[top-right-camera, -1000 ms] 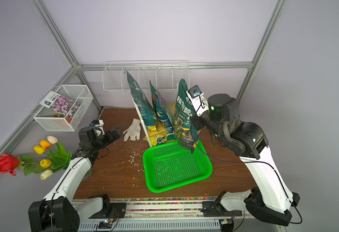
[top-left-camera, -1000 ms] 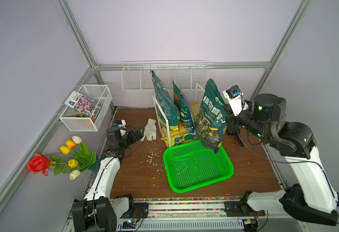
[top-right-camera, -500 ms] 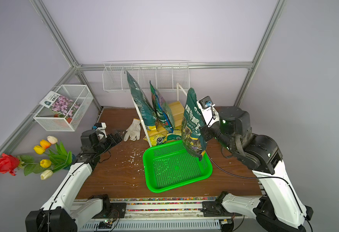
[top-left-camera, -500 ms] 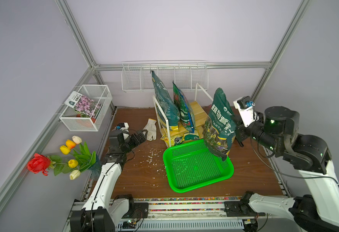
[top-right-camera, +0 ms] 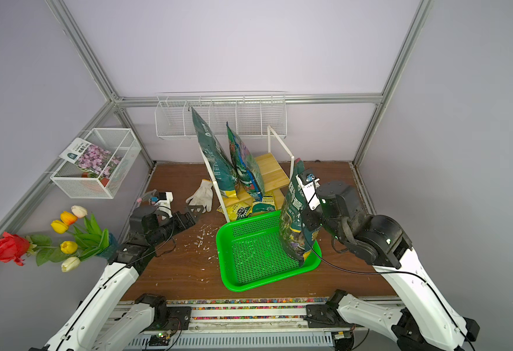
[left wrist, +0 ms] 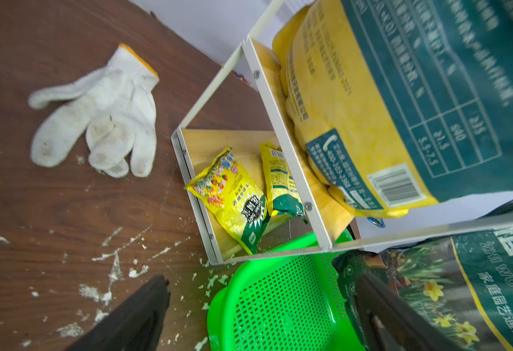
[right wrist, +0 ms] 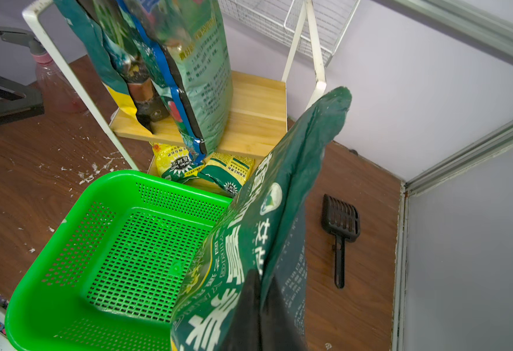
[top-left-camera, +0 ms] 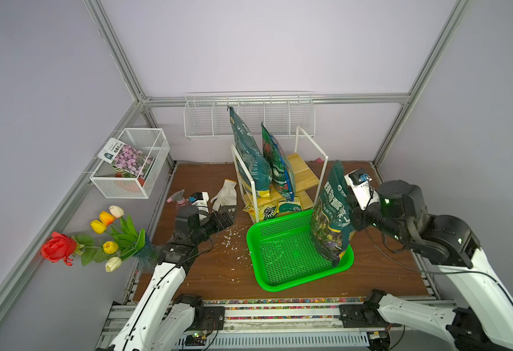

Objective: Take down the fertilizer bag from the shelf
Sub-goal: Place the fertilizer bag in the storage box.

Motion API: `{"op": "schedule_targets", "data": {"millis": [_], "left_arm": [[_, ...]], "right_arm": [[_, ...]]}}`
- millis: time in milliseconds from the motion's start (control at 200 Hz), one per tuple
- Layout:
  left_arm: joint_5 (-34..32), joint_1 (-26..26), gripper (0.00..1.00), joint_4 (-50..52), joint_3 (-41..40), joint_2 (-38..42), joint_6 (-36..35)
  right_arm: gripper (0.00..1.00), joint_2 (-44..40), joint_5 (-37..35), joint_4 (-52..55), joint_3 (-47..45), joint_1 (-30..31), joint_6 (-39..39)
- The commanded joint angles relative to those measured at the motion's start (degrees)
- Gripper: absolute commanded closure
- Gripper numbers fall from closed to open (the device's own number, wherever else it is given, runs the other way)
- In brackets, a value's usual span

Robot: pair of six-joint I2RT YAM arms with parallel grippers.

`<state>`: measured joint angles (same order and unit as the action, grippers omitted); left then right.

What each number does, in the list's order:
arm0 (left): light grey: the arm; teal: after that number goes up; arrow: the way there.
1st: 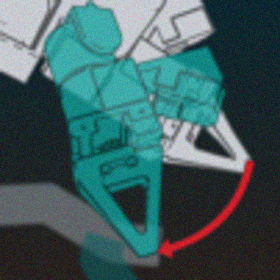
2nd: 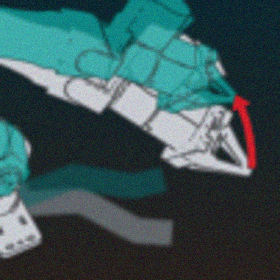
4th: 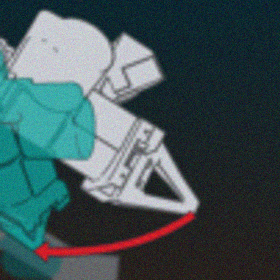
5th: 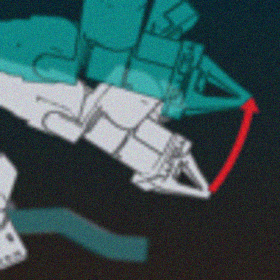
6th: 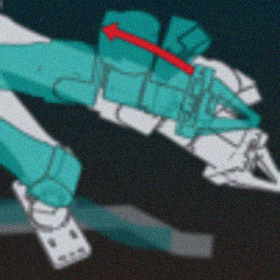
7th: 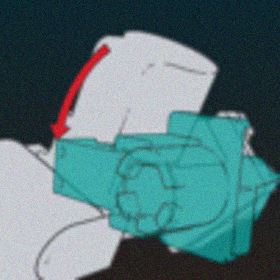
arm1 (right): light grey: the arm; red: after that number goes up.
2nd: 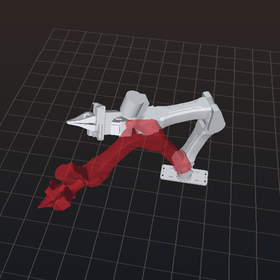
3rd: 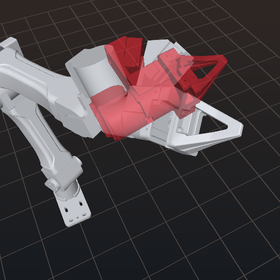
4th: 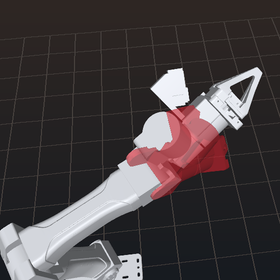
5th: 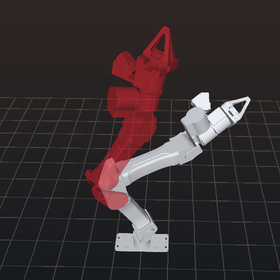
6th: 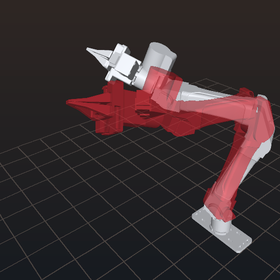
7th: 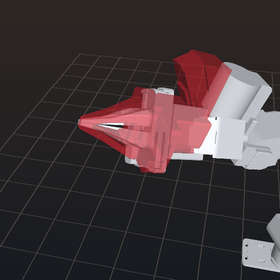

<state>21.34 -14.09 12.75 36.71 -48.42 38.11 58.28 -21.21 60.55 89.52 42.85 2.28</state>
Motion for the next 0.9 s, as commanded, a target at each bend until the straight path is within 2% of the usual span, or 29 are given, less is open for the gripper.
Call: {"op": "schedule_targets", "data": {"millis": [0,215,480,895], "left_arm": [[-2.44,-1.87,0.0,0.22,-1.39,-0.06,1.78],[-1.84,-2.57,0.0,-0.19,-1.65,-1.32,2.13],[-2.48,-2.63,0.0,0.28,-1.81,-0.46,2.43],[-3.21,-2.63,0.0,0.74,-2.7,1.49,2.5]], "right_arm": [[1.0,-3.08,-2.17,-11.84,-0.88,0.31,2.71],[1.0,-5.23,-2.19,-13.74,-4.4,0.32,2.24],[1.0,-6.0,1.47,-21.09,-11.89,0.35,-3.96],[1.0,-8.97,-2.35,-28.71,-22.12,-0.42,-9.76]]}}
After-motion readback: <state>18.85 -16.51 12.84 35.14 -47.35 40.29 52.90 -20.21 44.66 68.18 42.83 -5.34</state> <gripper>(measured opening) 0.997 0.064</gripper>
